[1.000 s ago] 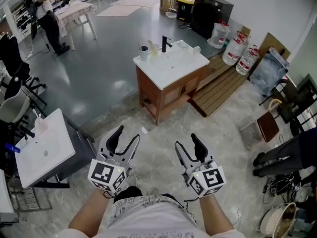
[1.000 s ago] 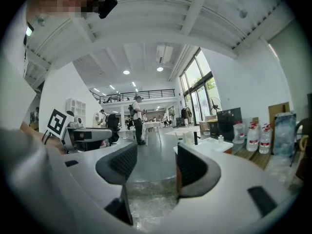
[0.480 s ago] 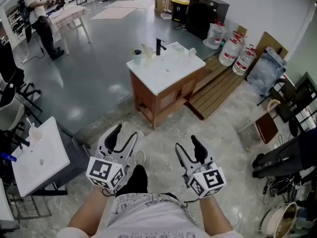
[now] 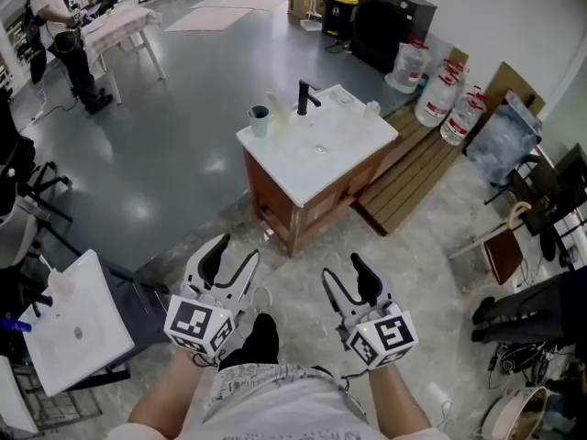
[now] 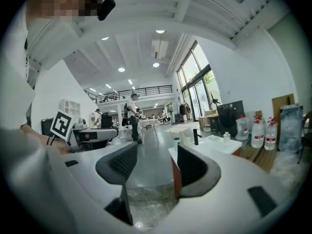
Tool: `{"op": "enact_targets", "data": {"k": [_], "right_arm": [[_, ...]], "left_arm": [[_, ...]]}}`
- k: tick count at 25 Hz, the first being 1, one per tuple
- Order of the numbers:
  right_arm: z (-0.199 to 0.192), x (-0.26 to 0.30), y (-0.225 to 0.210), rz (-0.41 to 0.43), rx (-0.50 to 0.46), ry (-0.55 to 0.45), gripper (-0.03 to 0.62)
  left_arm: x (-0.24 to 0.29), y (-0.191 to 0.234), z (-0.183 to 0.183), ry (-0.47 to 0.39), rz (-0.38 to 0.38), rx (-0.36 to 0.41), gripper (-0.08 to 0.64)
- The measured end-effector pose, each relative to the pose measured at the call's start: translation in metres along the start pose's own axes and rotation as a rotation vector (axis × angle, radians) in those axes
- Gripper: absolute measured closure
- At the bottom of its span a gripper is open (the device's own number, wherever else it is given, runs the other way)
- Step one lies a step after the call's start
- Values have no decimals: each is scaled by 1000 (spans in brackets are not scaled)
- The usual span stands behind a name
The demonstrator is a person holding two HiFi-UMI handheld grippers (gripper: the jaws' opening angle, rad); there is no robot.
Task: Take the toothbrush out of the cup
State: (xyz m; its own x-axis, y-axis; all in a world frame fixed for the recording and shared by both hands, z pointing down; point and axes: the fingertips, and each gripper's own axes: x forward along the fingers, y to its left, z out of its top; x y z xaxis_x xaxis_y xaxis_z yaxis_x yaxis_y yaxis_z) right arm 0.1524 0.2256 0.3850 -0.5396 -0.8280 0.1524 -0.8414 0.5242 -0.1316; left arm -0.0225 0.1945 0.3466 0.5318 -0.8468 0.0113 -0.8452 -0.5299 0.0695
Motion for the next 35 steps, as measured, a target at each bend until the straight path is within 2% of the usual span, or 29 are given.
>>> {"op": "enact_targets", "data": {"k": [5, 11, 19, 25, 35], "right_arm": [[24, 81, -13, 17, -22, 9, 322], [36, 162, -38, 17, 27, 20, 322], [50, 250, -68, -8, 29, 51, 322], [51, 280, -84, -25, 27, 68, 322], [66, 307, -99, -18, 13, 53, 322]], "left_arm": [[55, 64, 0, 21, -13, 1, 307], [117, 129, -4, 51, -29, -28, 307], [184, 197, -4, 81, -58, -53, 307], [210, 222, -7, 85, -59, -67, 307], [230, 239, 2, 76, -45, -69, 307]]}}
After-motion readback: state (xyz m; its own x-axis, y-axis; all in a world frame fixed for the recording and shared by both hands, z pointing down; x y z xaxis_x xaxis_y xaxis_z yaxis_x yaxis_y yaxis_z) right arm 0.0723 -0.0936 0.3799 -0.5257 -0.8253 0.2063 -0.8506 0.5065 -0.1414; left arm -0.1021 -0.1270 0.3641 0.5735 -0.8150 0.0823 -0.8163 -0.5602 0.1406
